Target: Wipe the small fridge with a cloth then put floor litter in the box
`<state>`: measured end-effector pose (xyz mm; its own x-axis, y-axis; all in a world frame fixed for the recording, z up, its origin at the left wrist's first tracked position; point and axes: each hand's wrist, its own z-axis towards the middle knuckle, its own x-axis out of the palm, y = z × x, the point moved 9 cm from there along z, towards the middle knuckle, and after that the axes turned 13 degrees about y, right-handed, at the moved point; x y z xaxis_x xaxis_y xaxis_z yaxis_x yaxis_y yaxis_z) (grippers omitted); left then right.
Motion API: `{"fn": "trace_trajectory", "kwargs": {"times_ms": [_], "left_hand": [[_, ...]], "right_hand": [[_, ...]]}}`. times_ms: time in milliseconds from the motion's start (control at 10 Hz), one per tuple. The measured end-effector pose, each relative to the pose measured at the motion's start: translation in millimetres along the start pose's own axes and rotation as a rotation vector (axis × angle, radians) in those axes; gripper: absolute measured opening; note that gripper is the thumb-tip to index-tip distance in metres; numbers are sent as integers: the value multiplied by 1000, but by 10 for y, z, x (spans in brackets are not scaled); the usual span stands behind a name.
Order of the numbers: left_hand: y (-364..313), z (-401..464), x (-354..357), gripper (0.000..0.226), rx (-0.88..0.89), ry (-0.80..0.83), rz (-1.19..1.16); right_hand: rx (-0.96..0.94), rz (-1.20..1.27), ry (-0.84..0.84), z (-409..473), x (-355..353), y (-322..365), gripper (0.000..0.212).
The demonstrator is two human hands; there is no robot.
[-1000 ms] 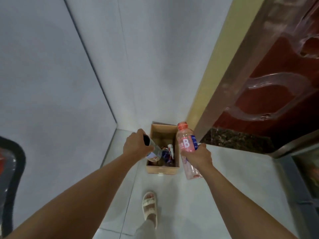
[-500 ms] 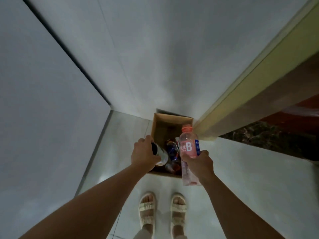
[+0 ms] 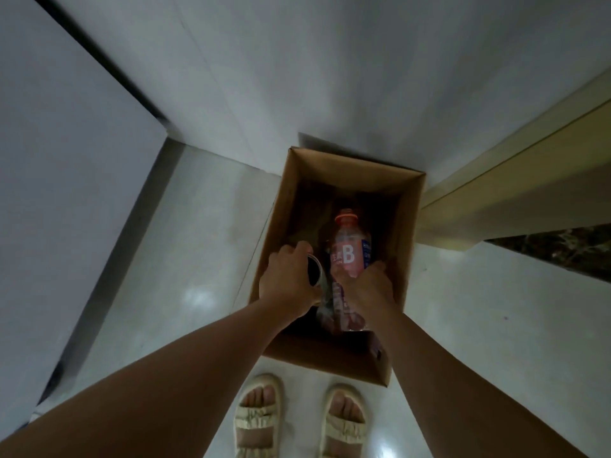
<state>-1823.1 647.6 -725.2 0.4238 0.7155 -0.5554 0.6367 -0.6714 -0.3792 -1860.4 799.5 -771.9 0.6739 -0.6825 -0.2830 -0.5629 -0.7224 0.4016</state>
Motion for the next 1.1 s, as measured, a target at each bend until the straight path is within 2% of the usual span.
{"fn": "trace_trajectory", "kwargs": {"times_ms": [300,600,900,1100], "left_hand": [[262,534,430,71,-30,117,75],[267,513,478,75,-67,160,128],[-124,-213,-95,67,-60,106,89],[-523,-985,-560,65,-18,65,30]], "right_hand": [[21,54,-14,576,237,-274,80],[-1,-20,50,583,268,-208,78],[-77,-243,80,-309,3,165,79],[-115,-230,81,-1173,-334,476,82]]}}
